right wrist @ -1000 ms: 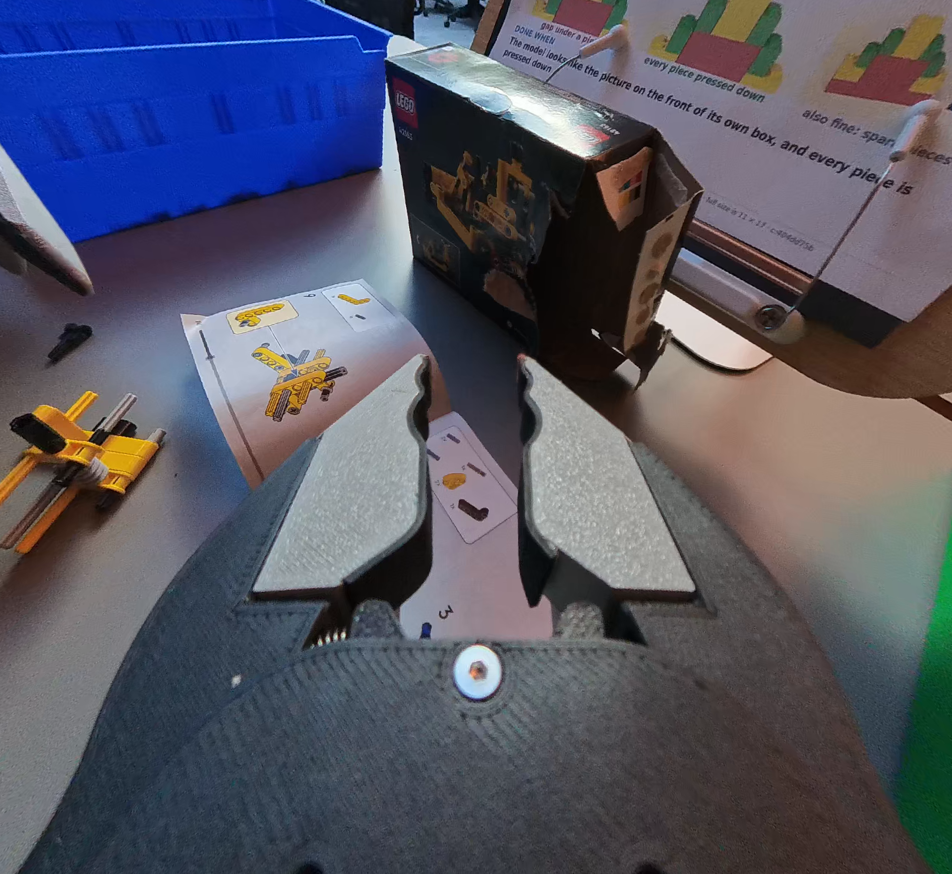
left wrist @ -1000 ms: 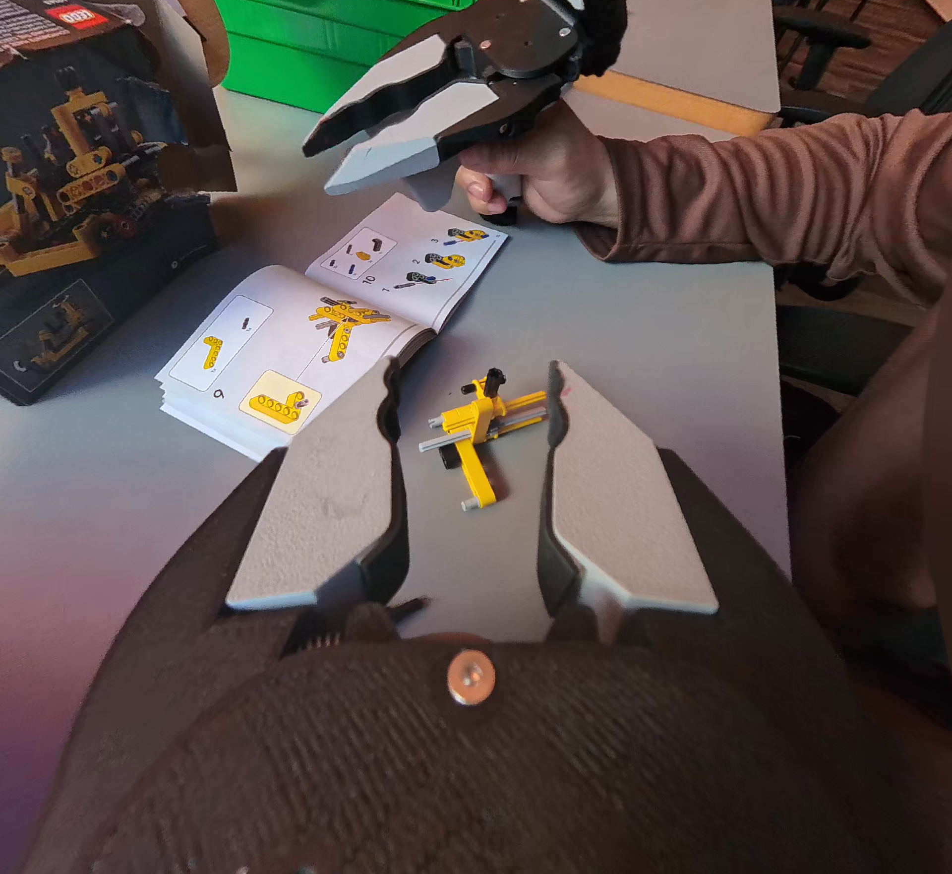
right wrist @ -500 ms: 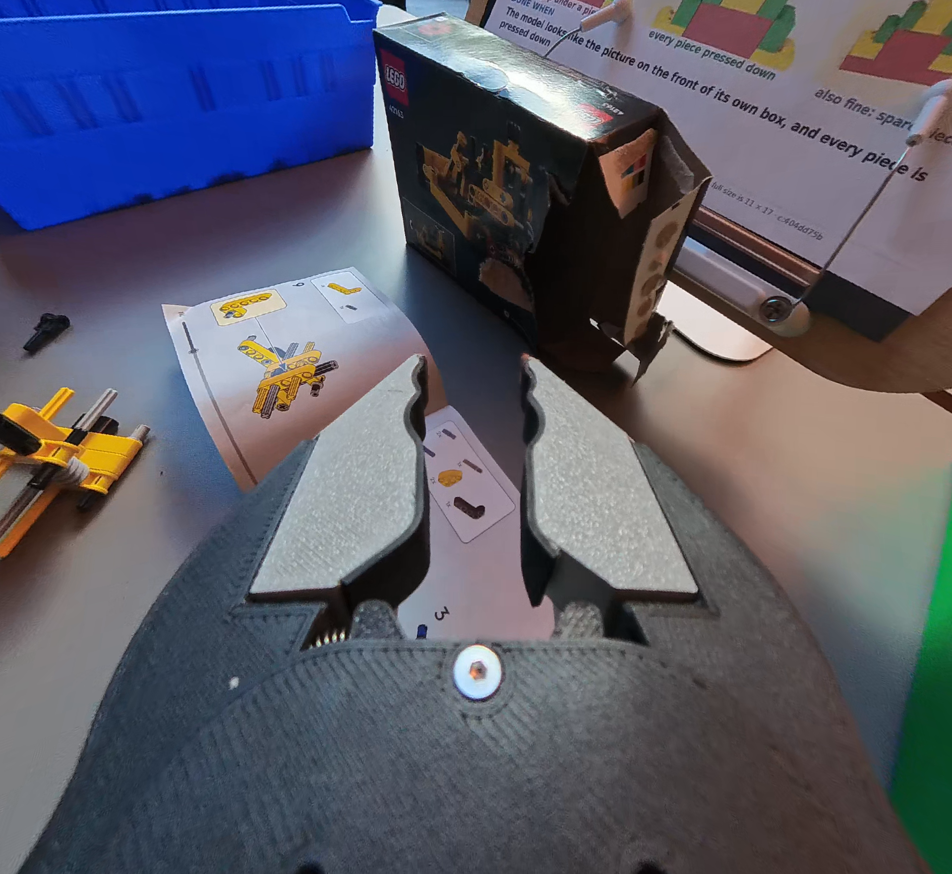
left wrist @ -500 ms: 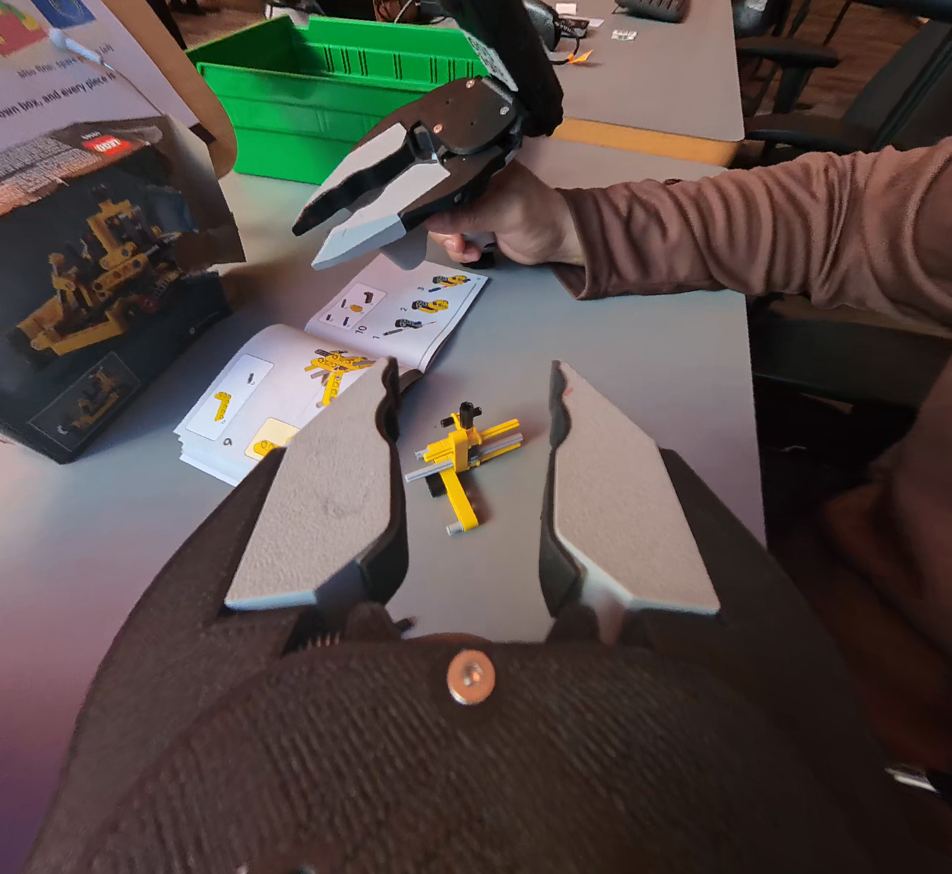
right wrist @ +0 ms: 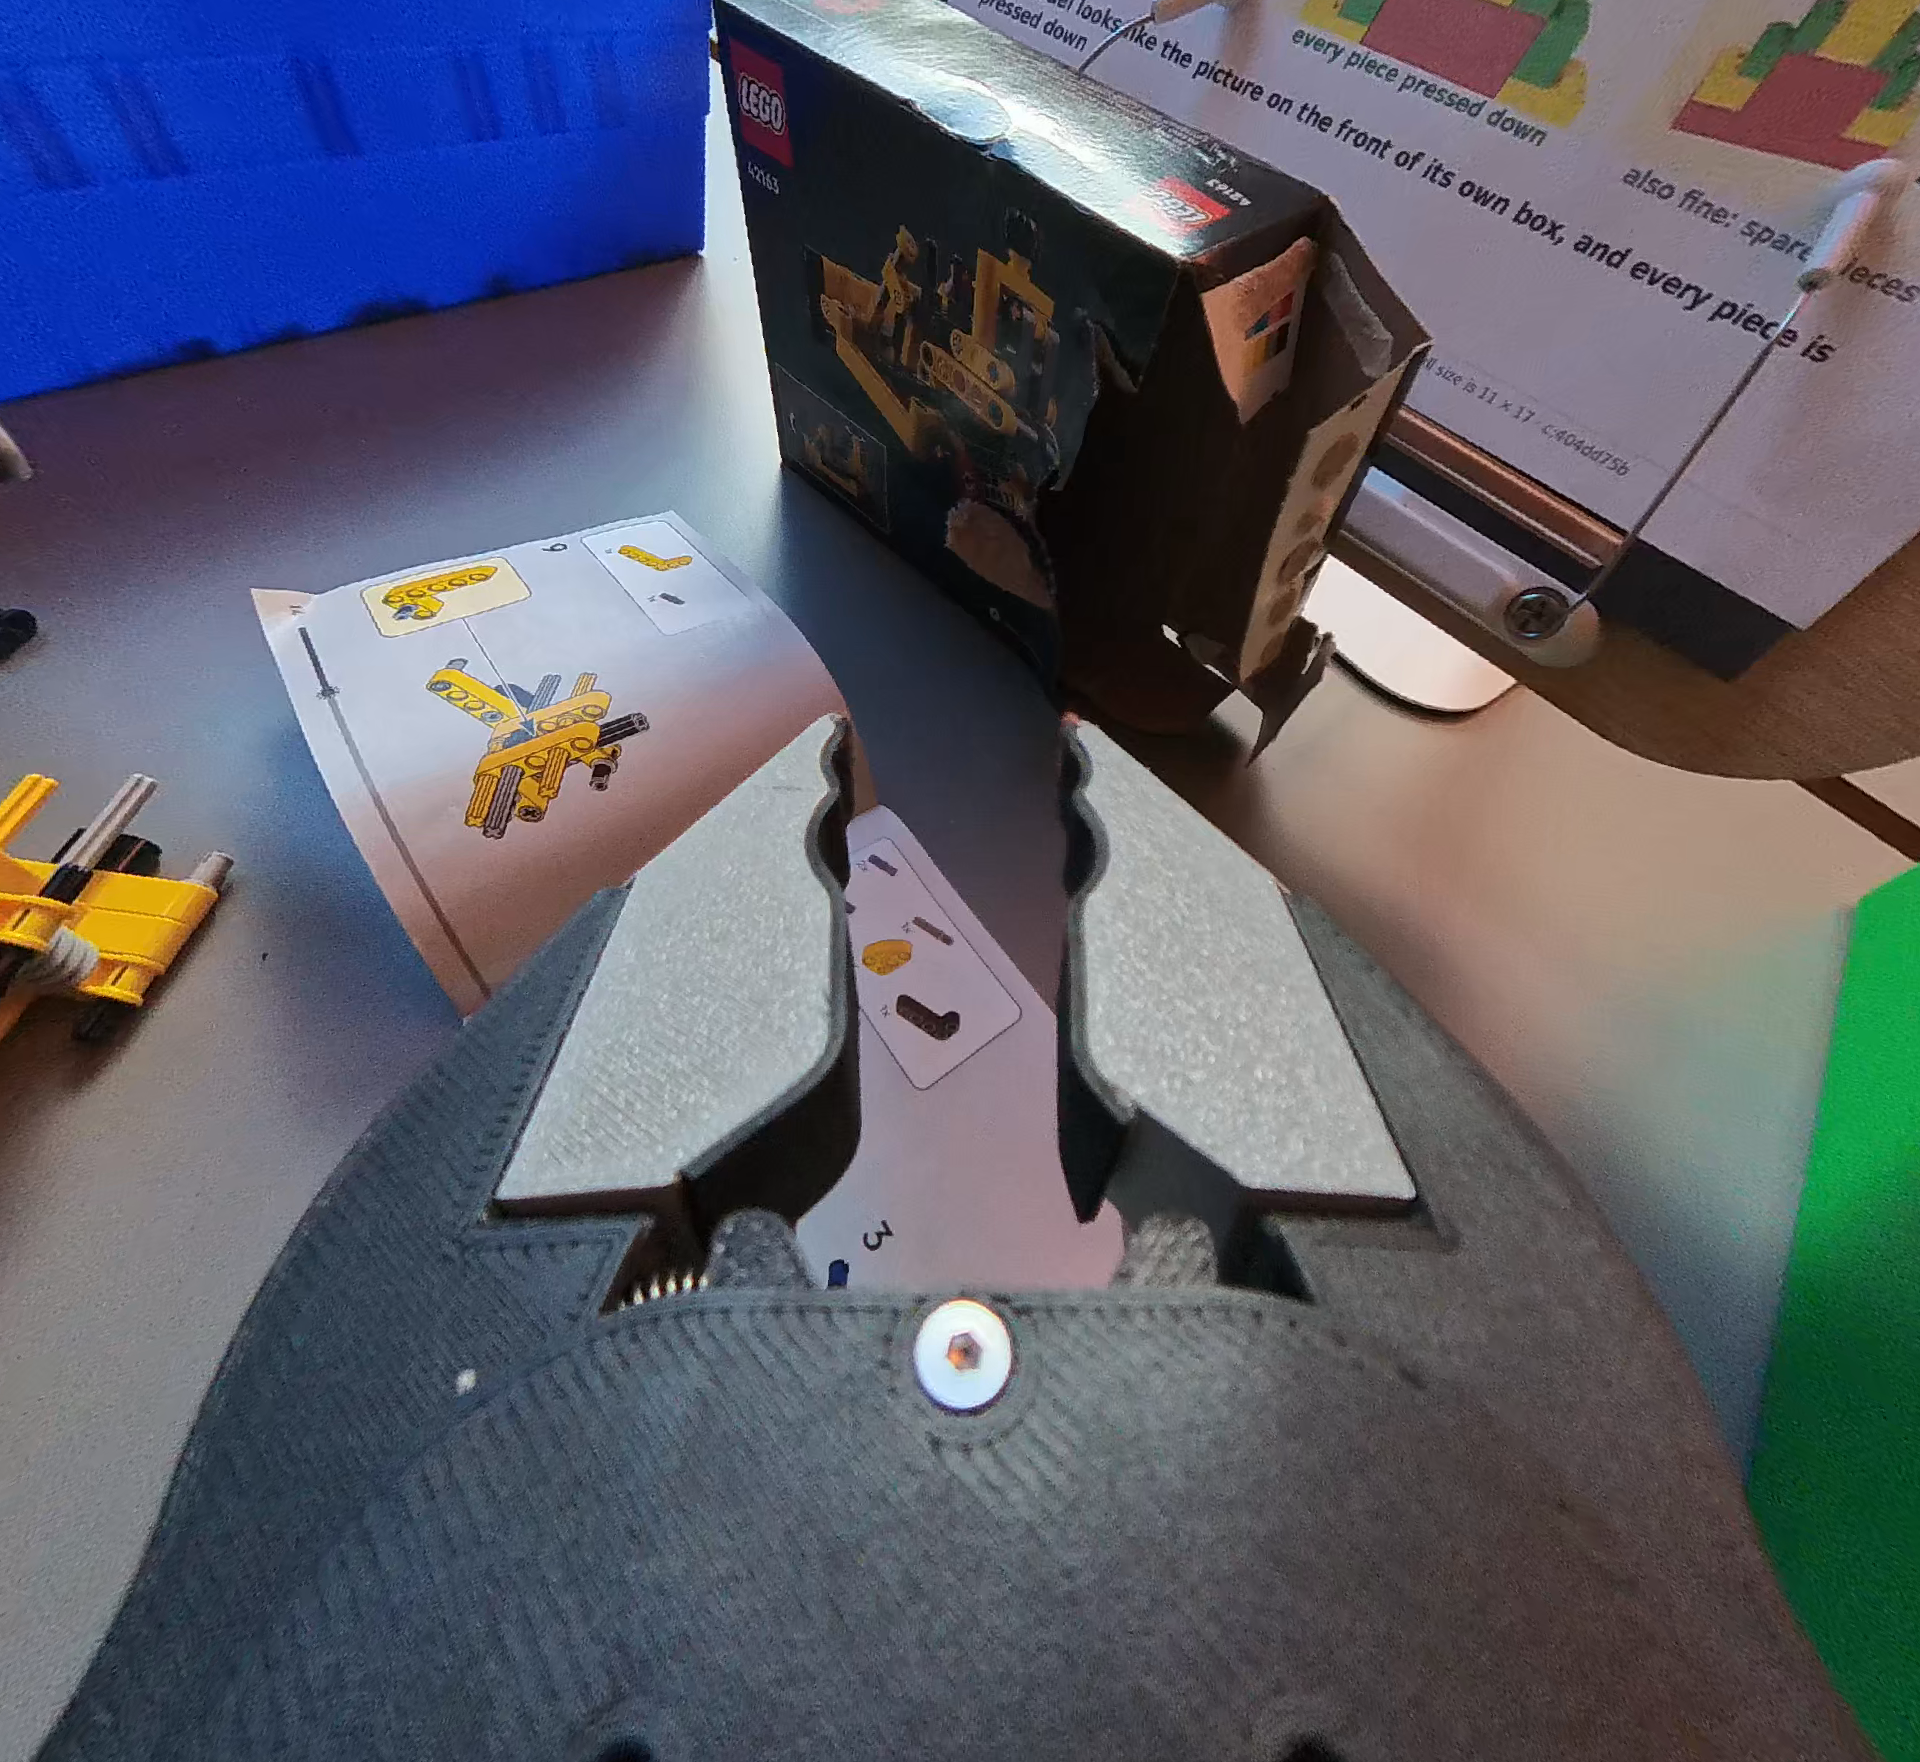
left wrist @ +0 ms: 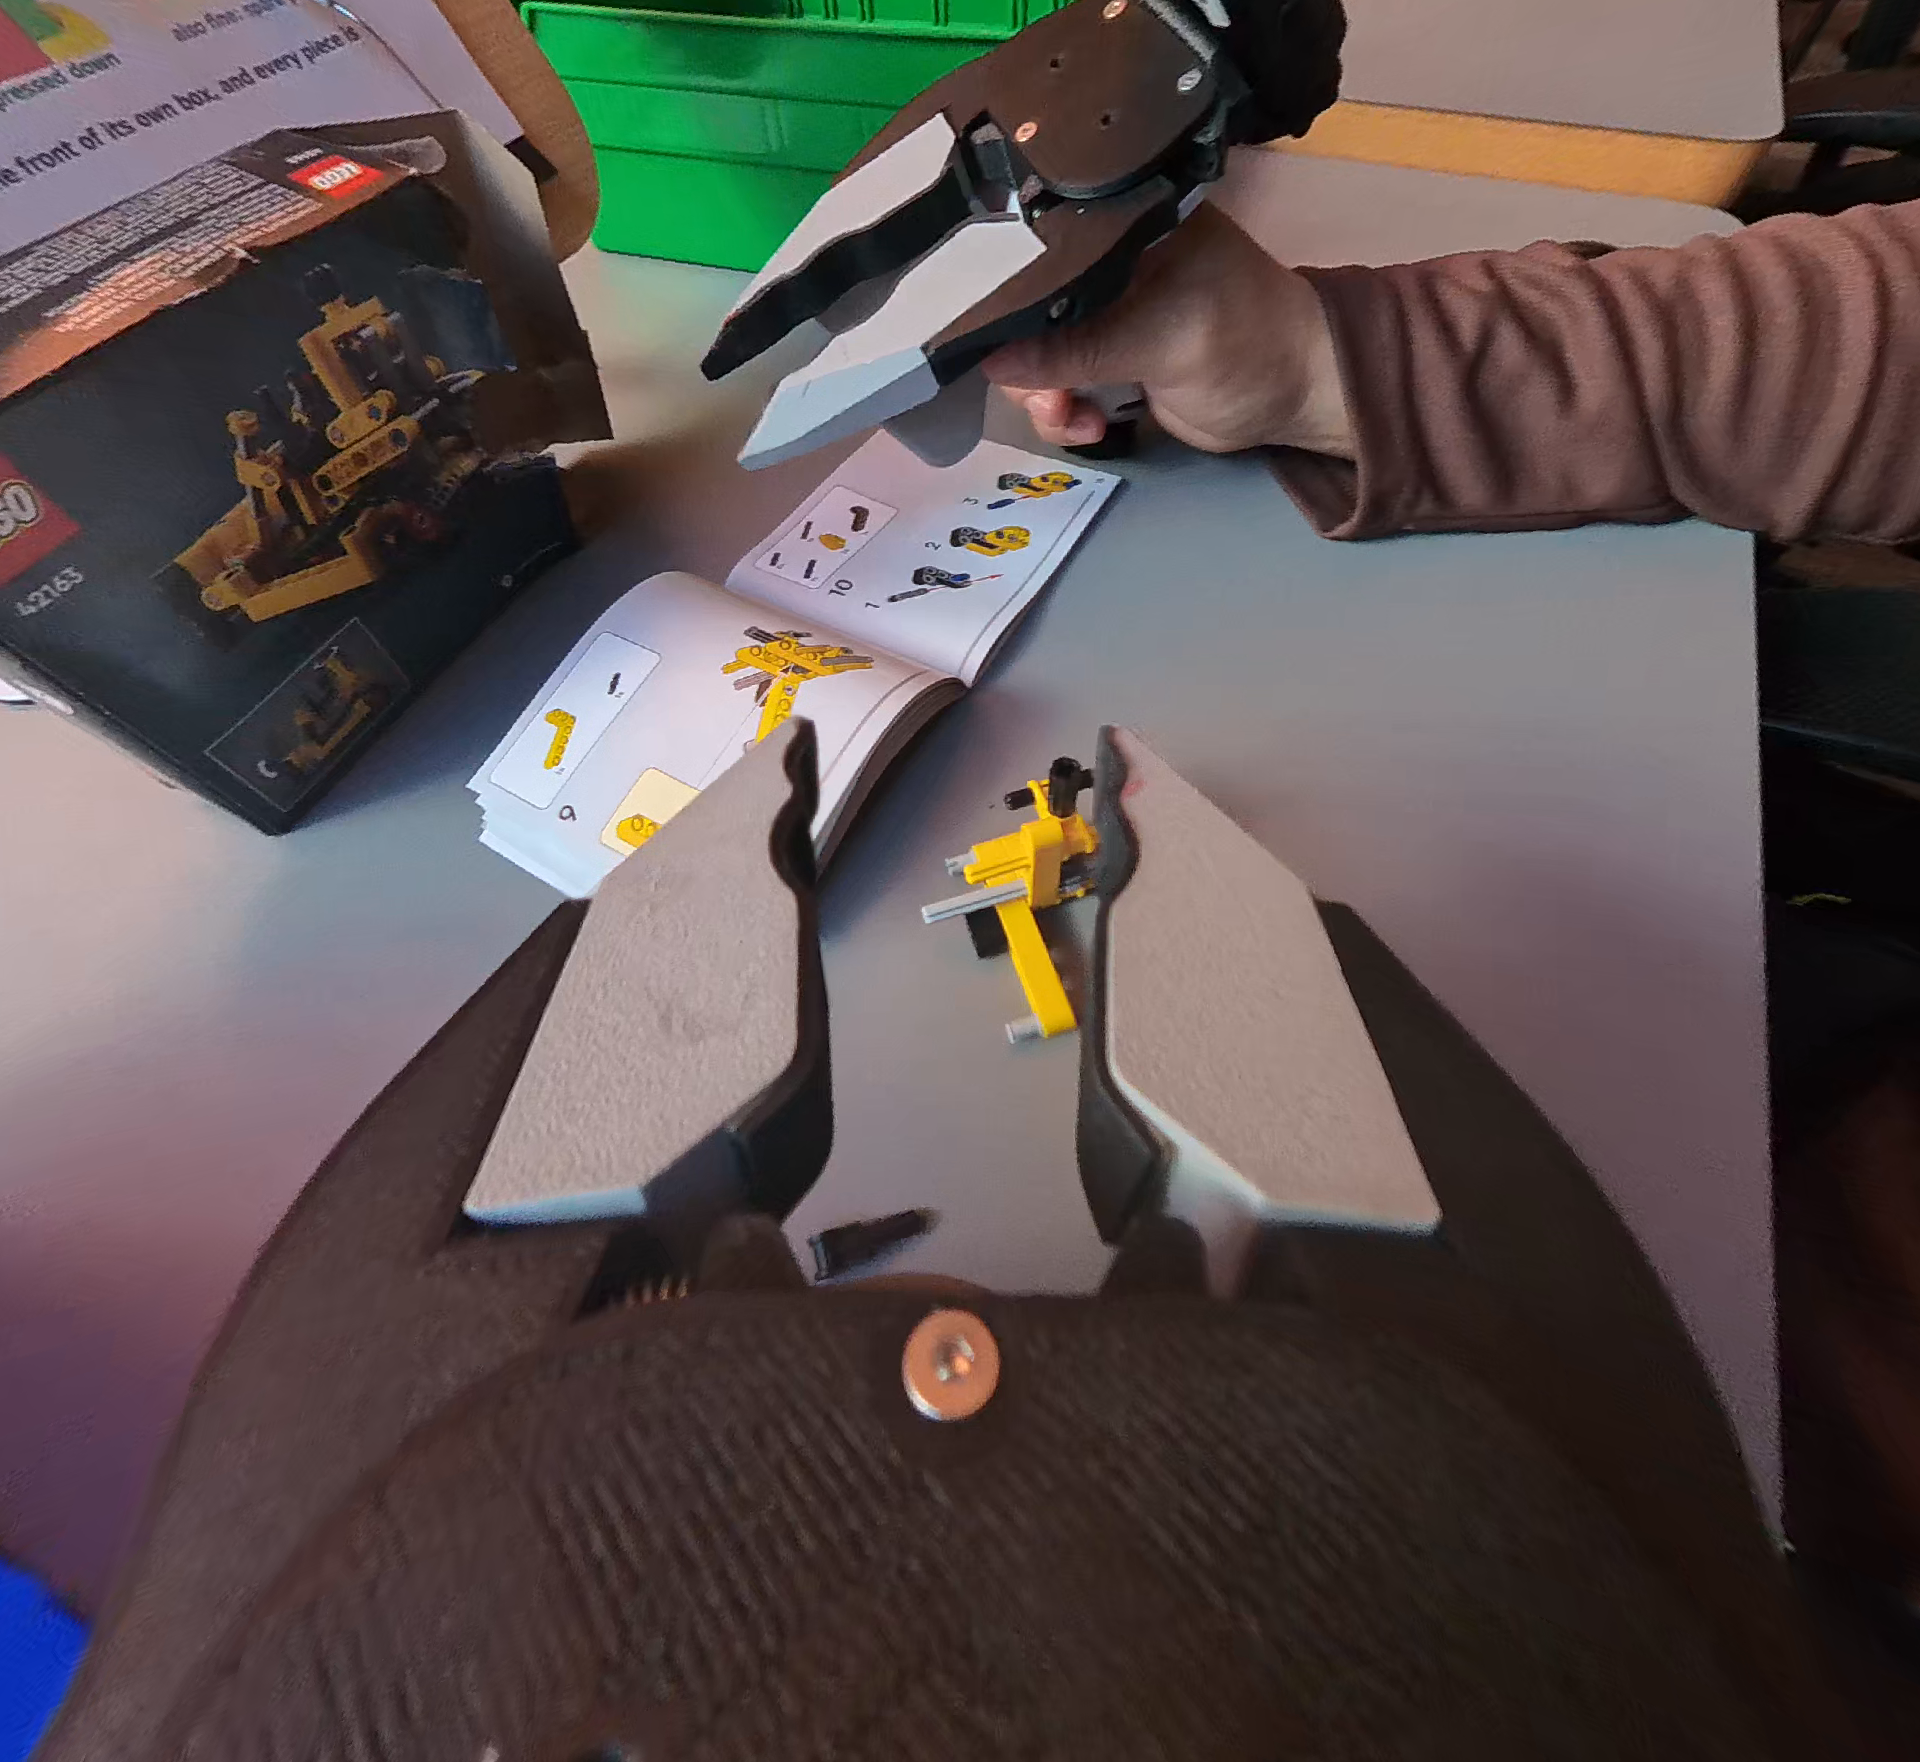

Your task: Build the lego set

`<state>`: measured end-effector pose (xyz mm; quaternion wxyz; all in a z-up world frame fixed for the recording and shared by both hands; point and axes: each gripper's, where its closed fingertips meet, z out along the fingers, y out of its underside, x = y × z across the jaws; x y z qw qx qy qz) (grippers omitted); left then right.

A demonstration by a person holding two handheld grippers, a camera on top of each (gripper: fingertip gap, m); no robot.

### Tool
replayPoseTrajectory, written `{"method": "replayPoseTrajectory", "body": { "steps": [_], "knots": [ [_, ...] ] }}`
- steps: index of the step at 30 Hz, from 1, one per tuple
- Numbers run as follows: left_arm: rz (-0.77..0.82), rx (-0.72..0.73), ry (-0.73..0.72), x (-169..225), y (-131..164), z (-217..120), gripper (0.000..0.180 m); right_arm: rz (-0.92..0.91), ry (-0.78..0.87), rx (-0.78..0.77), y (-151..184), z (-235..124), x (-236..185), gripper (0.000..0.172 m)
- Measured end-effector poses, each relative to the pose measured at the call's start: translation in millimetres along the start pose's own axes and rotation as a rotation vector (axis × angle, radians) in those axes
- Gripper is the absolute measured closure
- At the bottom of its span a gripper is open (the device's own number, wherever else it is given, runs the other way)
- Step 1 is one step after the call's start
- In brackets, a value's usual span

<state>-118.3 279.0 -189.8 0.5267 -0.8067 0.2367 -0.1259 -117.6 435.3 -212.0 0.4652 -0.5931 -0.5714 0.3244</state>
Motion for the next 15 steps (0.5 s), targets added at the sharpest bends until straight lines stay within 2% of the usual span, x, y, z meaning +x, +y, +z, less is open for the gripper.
{"method": "replayPoseTrajectory", "body": {
  "steps": [1, 8, 15],
  "knots": [
    [0.000, -0.001, -0.014, -2, 0, 0, 0.131, -0.005, 0.002, -0.004, 0, 0, 0, 0.135],
    [0.044, -0.020, -0.214, -32, 4, 2, 0.156, -0.023, 0.011, -0.028, 3, 3, -1, 0.133],
    [0.075, -0.035, -0.261, -37, 6, 3, 0.163, -0.030, 0.022, -0.033, 3, 3, 0, 0.132]
  ]
}}
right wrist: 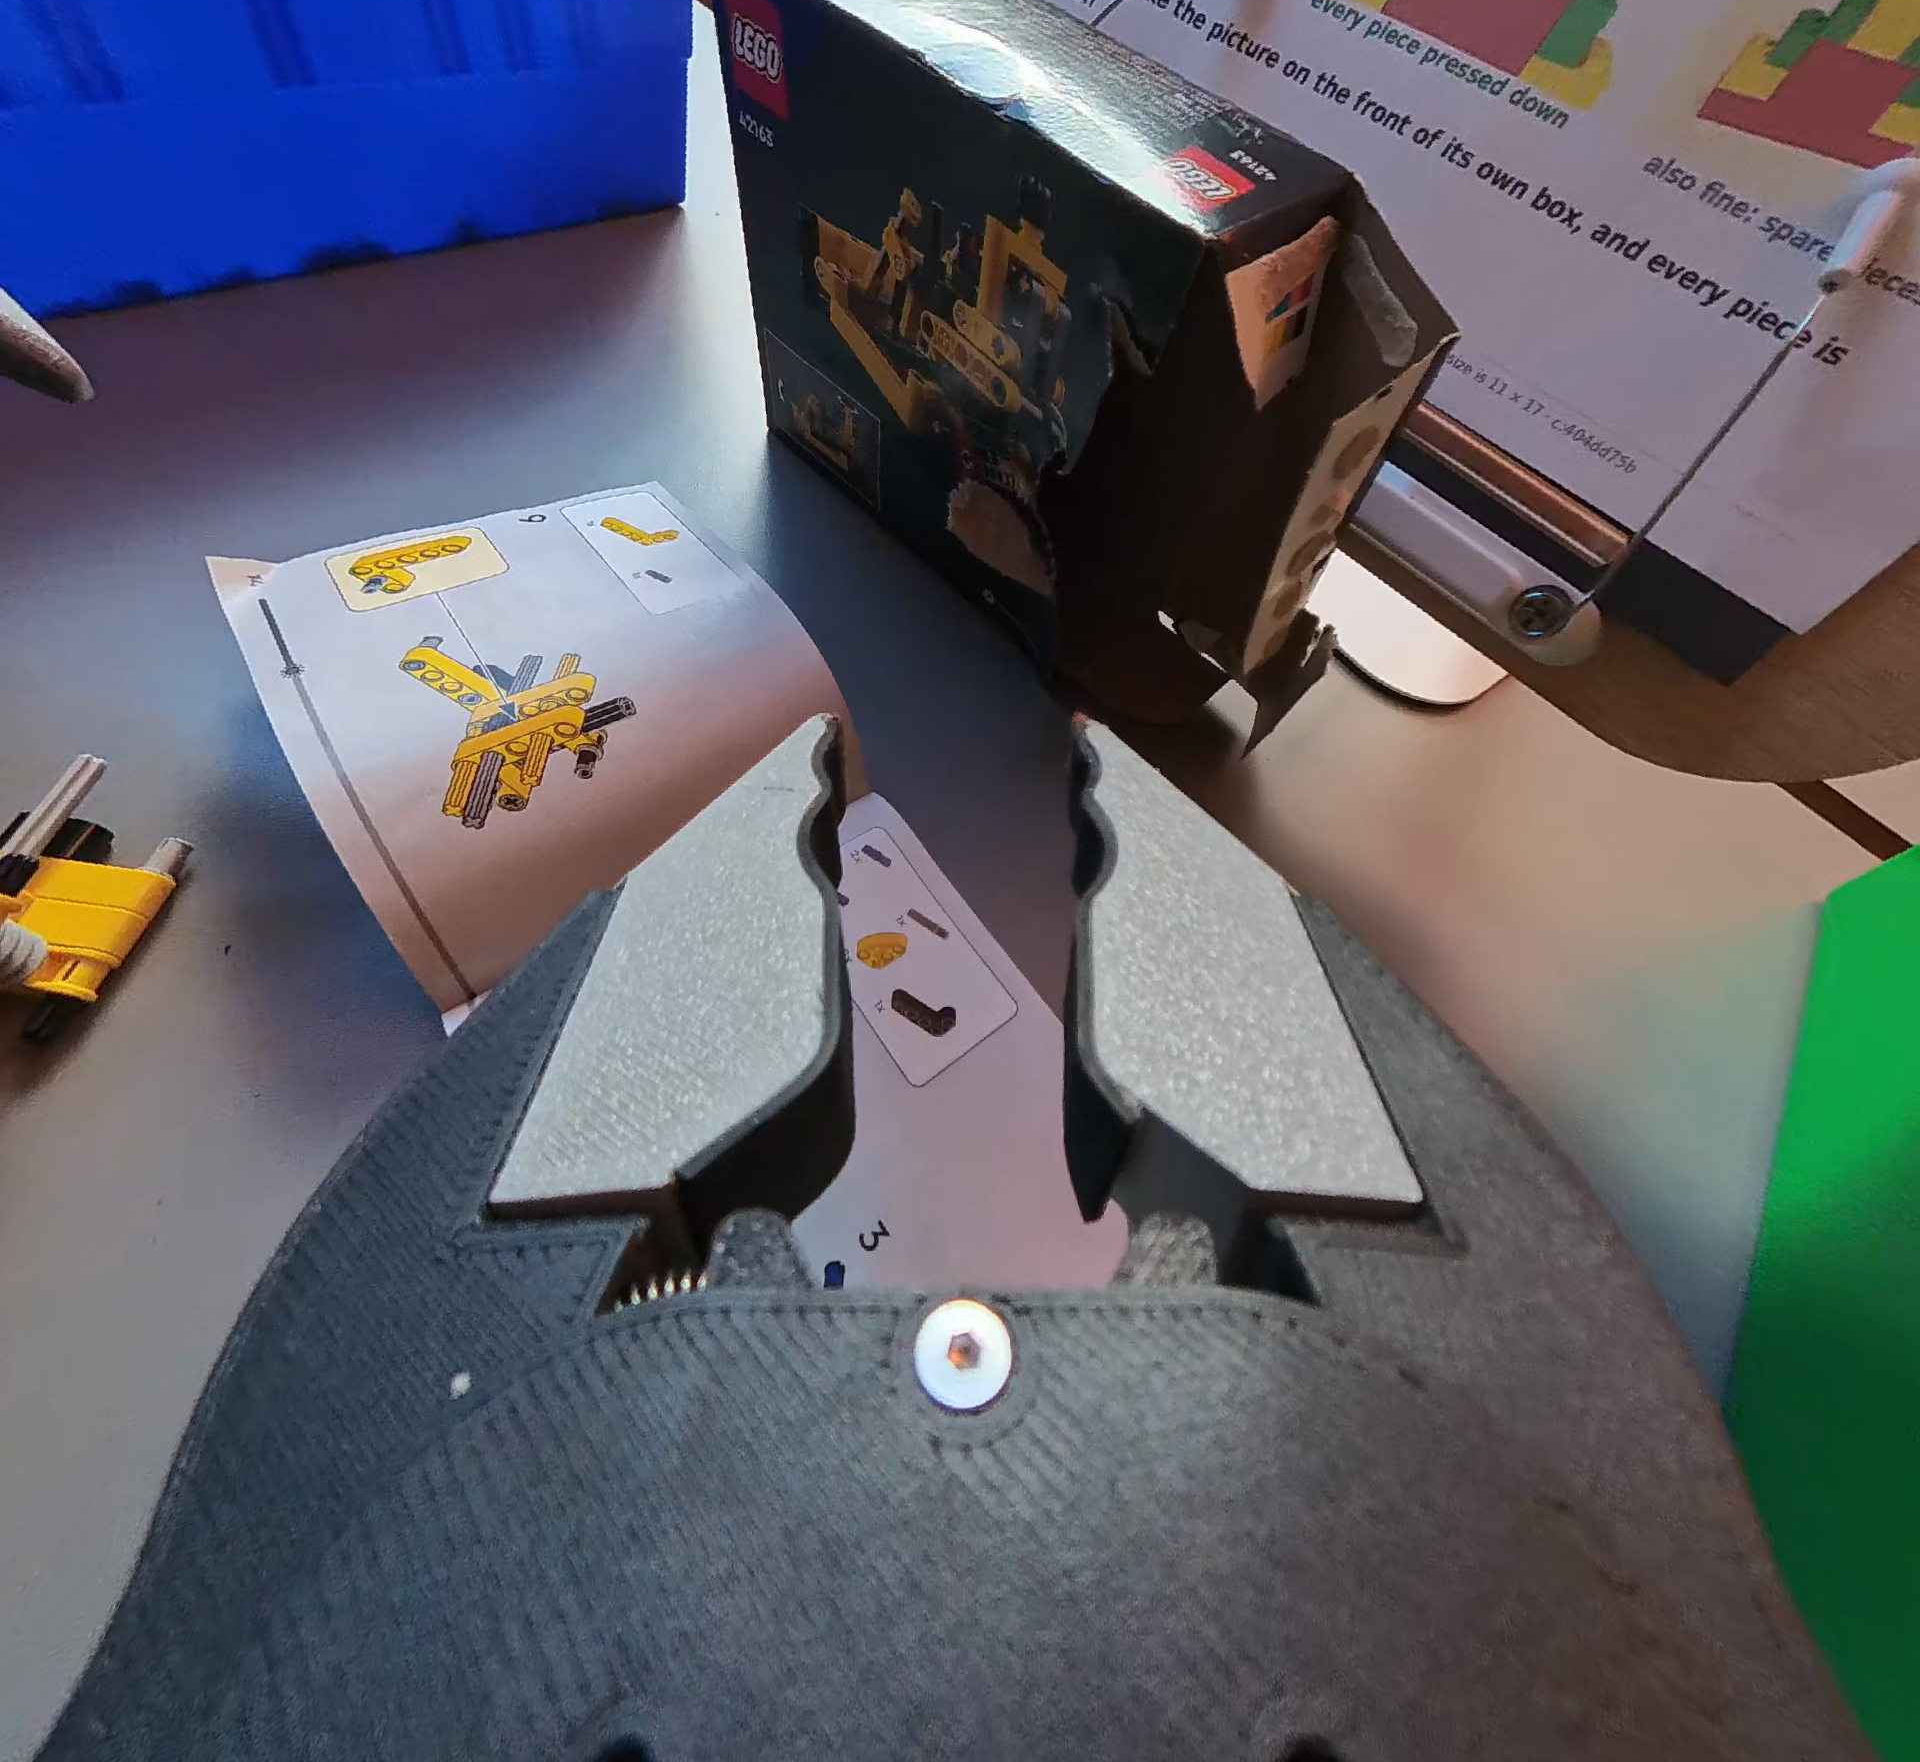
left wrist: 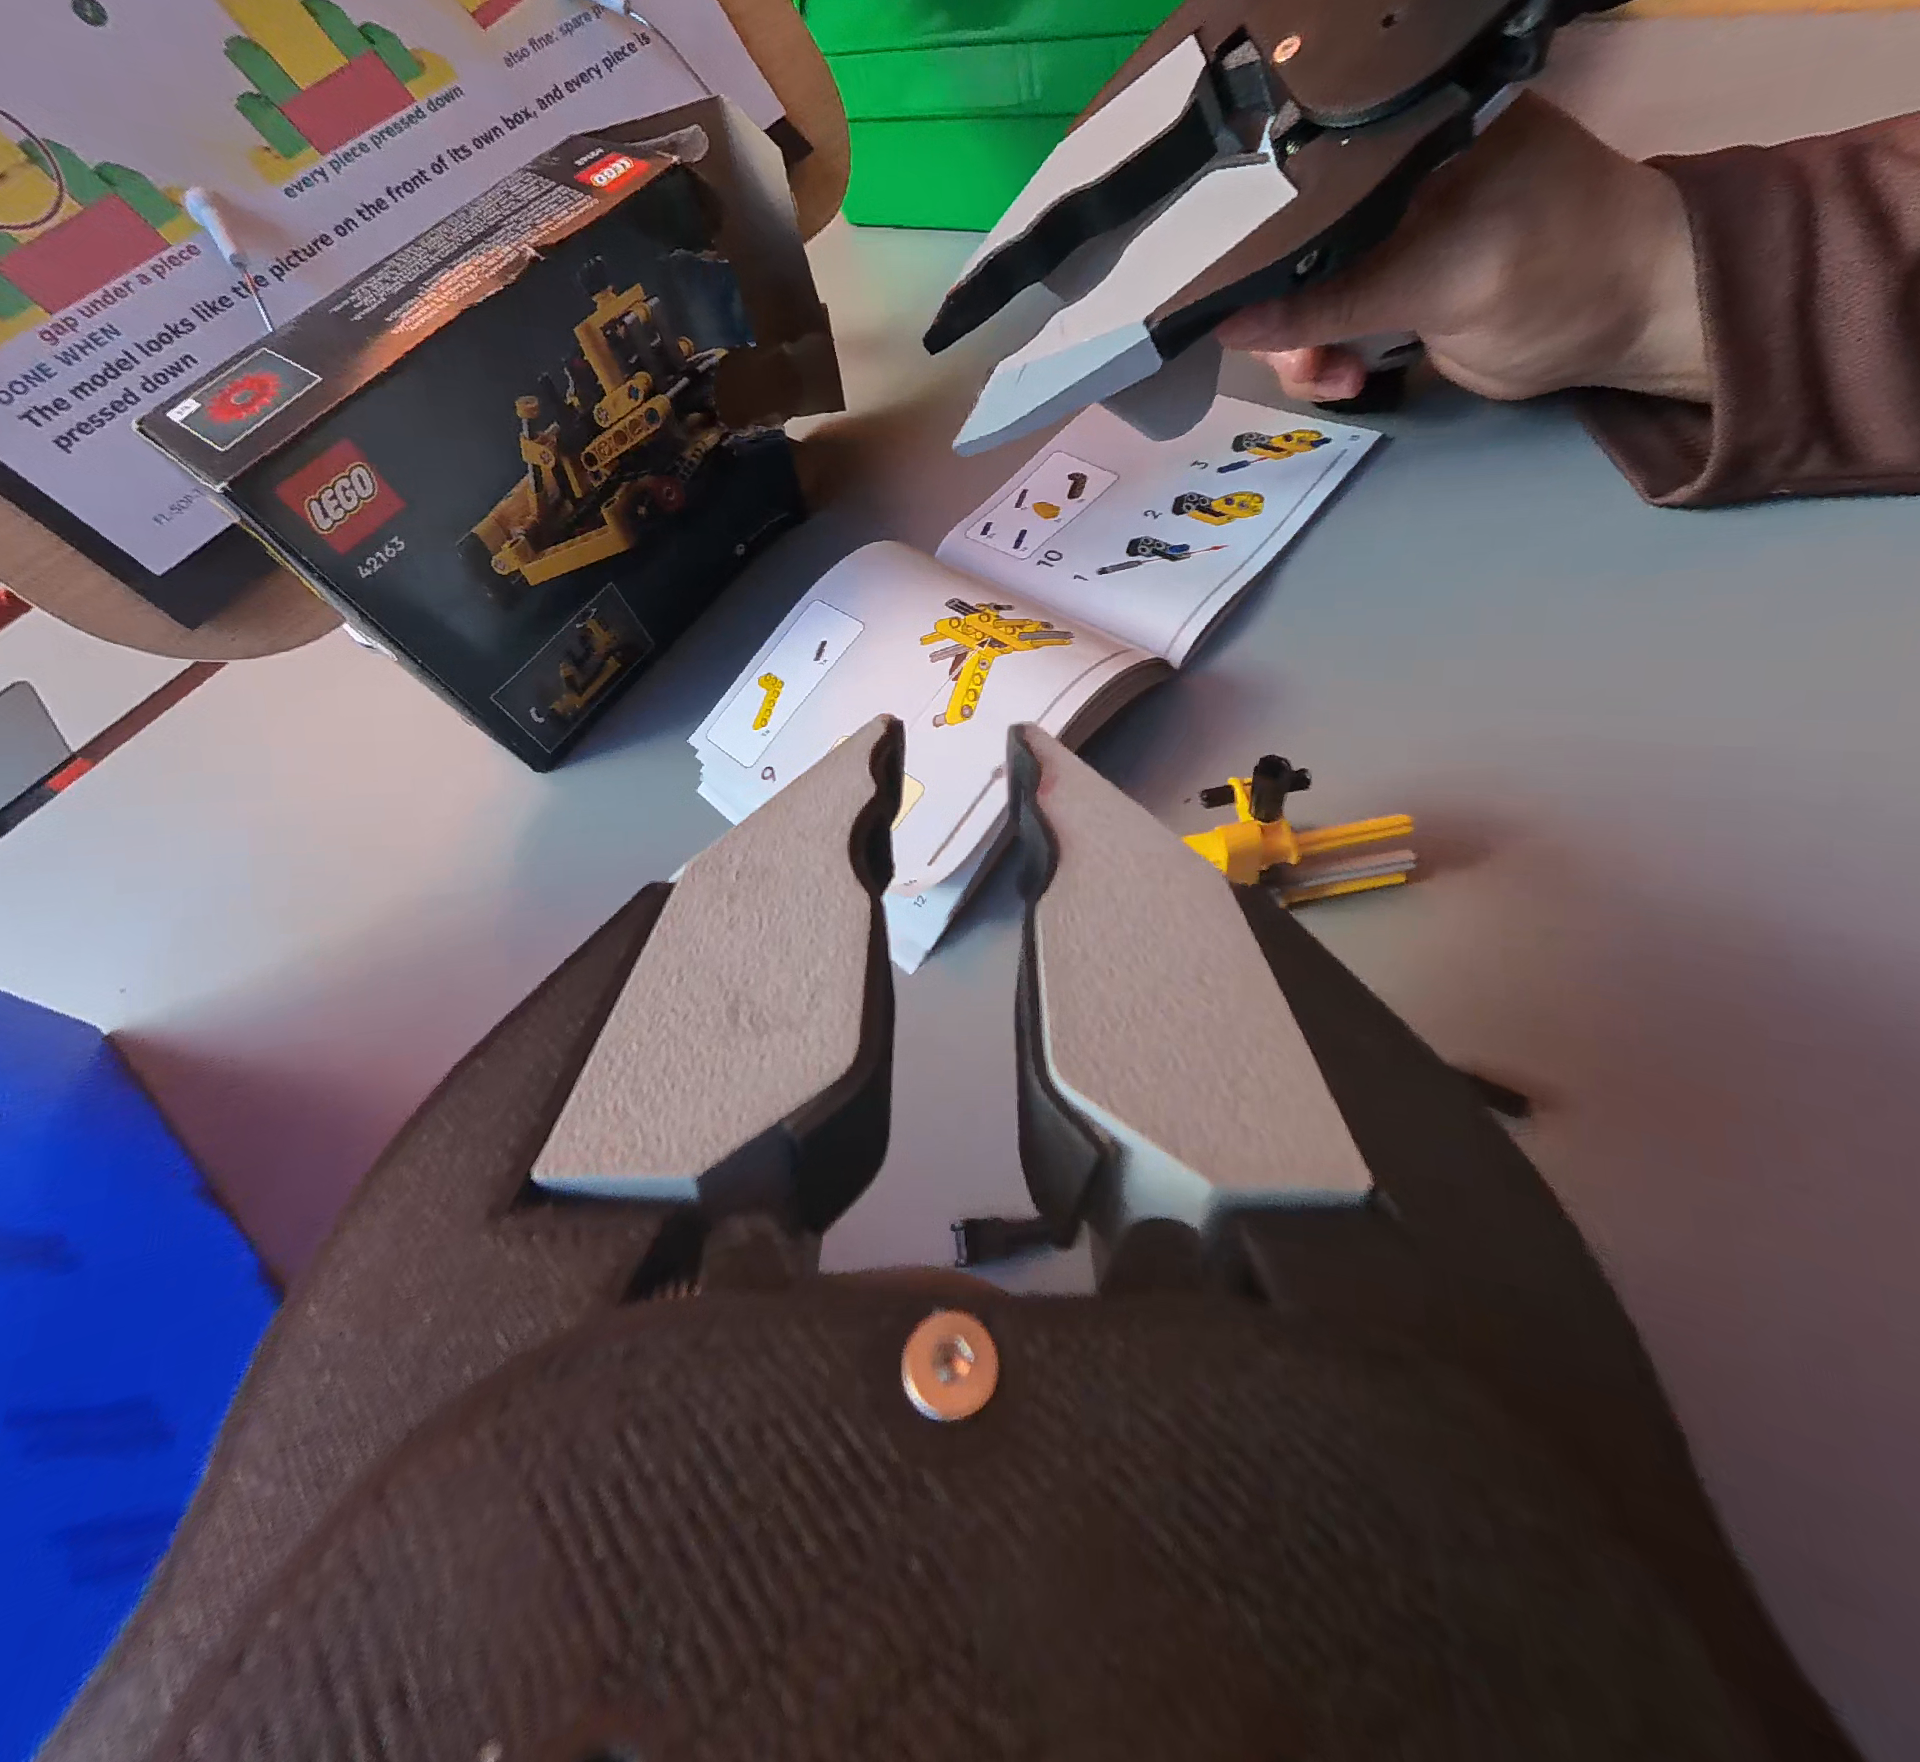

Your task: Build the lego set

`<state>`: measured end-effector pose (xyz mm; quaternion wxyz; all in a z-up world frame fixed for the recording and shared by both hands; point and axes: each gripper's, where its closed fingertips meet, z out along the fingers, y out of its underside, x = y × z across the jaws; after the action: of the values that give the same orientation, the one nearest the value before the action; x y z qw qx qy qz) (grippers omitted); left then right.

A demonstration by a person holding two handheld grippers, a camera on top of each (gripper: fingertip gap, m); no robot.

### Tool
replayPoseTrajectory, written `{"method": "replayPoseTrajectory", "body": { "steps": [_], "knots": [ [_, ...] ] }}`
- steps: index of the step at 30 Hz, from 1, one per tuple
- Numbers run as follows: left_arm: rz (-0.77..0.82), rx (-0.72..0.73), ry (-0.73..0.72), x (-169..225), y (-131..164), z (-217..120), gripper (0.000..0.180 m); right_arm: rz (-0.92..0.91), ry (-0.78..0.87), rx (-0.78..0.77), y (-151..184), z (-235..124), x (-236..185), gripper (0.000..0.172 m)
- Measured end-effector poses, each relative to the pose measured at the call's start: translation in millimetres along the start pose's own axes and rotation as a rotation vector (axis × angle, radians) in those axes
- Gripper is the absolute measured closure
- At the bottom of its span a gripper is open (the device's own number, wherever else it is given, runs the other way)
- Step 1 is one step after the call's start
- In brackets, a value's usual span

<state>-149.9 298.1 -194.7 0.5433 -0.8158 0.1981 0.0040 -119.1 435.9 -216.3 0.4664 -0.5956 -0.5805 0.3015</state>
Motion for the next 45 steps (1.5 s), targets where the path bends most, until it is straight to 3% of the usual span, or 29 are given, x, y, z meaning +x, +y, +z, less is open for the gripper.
{"method": "replayPoseTrajectory", "body": {
  "steps": [8, 17, 21, 25, 28, 33, 36, 39, 45],
  "knots": [
    [0.017, 0.046, -0.037, -3, -11, -6, 0.175, 0.009, 0.002, 0.001, 0, 0, 2, 0.131],
    [0.024, 0.211, -0.069, -11, -51, -39, 0.171, -0.019, 0.004, -0.007, 1, 1, -1, 0.130],
    [0.023, 0.338, -0.149, -55, -87, -93, 0.169, -0.022, 0.006, -0.008, 1, 1, -1, 0.131],
    [-0.038, 0.373, -0.297, -136, -100, -154, 0.166, -0.015, 0.005, 0.005, -1, 0, 0, 0.131],
    [-0.090, 0.238, -0.387, -194, -75, -168, 0.165, -0.013, -0.004, -0.002, 0, 1, -1, 0.131],
    [-0.181, 0.006, -0.334, -230, -12, -145, 0.154, -0.019, -0.007, -0.015, 2, 2, -2, 0.131],
    [-0.234, -0.183, -0.119, -203, 37, -121, 0.153, -0.018, -0.007, -0.011, 1, 2, -2, 0.131],
    [-0.146, -0.423, 0.150, -154, 89, -111, 0.156, -0.020, -0.012, -0.013, 2, 2, -3, 0.131],
    [-0.022, -0.715, 0.228, -127, 150, -93, 0.153, -0.035, -0.013, -0.017, 2, 2, -5, 0.131]
  ]
}}
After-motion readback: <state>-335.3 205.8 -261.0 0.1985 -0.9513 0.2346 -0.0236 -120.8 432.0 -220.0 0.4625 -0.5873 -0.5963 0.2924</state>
